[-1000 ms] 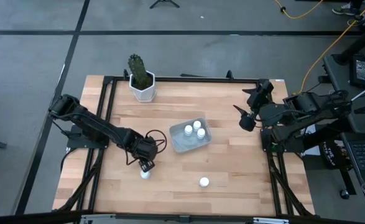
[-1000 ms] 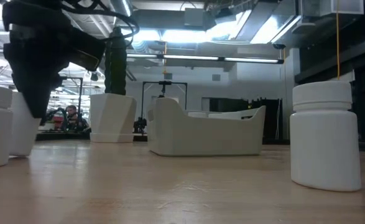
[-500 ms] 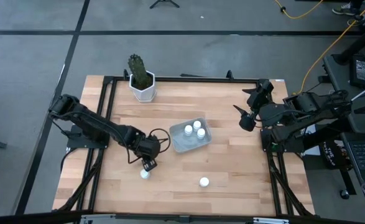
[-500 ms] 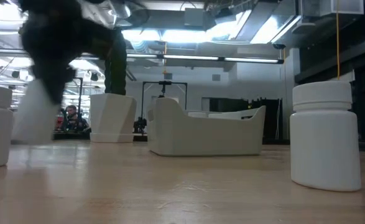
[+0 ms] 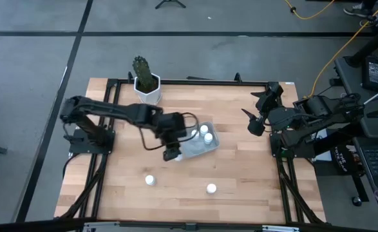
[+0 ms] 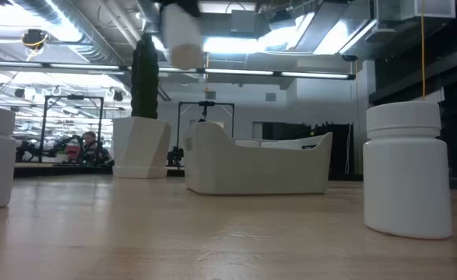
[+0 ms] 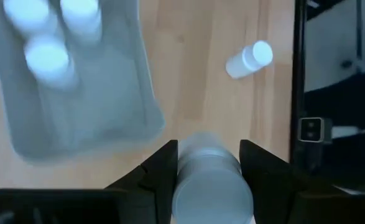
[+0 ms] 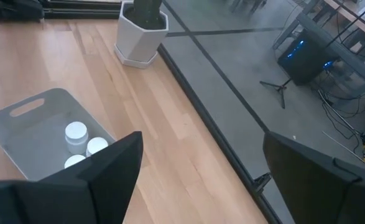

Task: Pick and place pill bottles into a basket
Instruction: Put the white pill bottle into the gray bin

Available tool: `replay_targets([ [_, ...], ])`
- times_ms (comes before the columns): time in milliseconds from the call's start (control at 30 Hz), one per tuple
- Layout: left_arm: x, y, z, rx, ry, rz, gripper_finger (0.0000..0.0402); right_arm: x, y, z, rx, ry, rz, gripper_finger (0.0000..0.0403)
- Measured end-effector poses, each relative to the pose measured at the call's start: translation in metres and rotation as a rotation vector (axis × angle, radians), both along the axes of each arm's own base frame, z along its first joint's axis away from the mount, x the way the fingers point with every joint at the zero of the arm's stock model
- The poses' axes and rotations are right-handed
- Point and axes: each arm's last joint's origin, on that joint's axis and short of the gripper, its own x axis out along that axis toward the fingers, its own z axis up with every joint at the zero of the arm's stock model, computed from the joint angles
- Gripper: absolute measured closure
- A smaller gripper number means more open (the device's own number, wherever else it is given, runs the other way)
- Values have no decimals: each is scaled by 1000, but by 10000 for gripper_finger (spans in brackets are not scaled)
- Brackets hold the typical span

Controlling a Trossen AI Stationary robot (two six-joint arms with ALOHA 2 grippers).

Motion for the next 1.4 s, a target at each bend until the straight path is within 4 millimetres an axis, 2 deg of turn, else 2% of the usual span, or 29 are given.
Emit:
replay_targets([
  [67,18,6,1,35,-5,-65,257,0,1,0,20,3,17,70],
  [167,45,16,-7,91,23,-135,257,1,2,0,59,-7,32,70],
  [367,80,42,-38,133,91,-173,257,1,3,-1,107,-11,47,70],
  [667,90,59,-89,204,285,-204,257,0,7,-2,115,-1,84,70],
  [900,95,63,-111,323,366,-183,257,-1,9,-2,111,9,97,70],
  [1033,95,65,-112,376,386,-154,257,-1,9,-2,110,11,96,70],
  [1100,95,65,-111,377,384,-148,237,-1,9,-2,110,12,97,70],
  [1267,91,64,-102,351,384,-129,125,-1,9,-2,100,20,103,70],
  [1400,86,62,-85,318,400,-114,84,-1,9,-2,94,24,108,70],
])
